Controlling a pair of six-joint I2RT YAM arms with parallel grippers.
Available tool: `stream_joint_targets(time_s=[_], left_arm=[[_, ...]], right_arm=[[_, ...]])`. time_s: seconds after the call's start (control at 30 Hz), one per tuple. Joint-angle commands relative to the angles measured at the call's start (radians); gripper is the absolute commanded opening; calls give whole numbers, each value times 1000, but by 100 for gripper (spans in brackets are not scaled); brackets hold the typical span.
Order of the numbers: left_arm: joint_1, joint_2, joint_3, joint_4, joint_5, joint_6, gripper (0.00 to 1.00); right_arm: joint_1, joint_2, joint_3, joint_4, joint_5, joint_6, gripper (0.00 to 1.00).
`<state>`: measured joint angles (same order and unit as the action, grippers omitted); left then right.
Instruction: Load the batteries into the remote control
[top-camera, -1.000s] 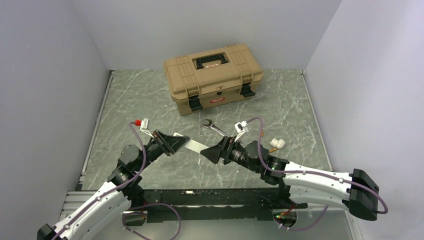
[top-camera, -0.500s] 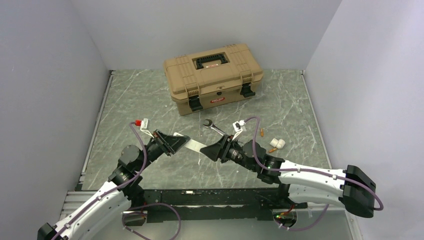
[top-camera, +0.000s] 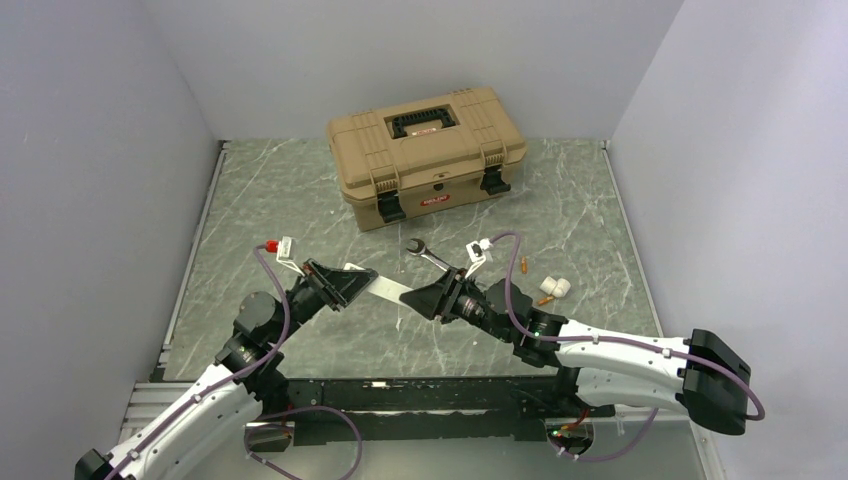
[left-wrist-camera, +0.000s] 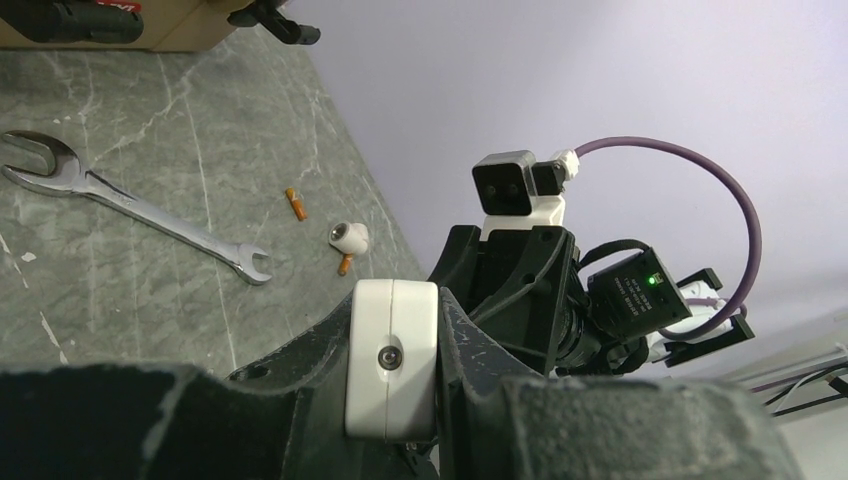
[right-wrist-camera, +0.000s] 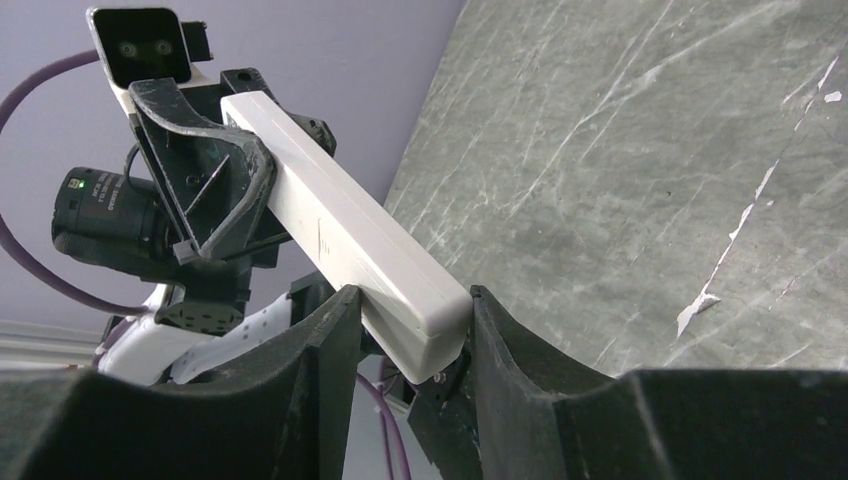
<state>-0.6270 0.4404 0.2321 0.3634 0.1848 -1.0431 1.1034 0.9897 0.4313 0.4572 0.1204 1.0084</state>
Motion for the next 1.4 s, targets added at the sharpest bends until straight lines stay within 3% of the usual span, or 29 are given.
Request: stream_joint_targets(time_s=[0.0, 0.37, 1.37], left_arm=[[-3, -8, -4, 55, -8, -5, 0], [-2, -21, -5, 64, -19, -24, 0], [-2, -40, 4, 35, -51, -18, 0]], right_arm=[[4, 1, 19, 70, -27, 13, 18], [6, -68, -34, 60, 0, 28, 0], [5, -164, -92, -23, 22, 53, 0]])
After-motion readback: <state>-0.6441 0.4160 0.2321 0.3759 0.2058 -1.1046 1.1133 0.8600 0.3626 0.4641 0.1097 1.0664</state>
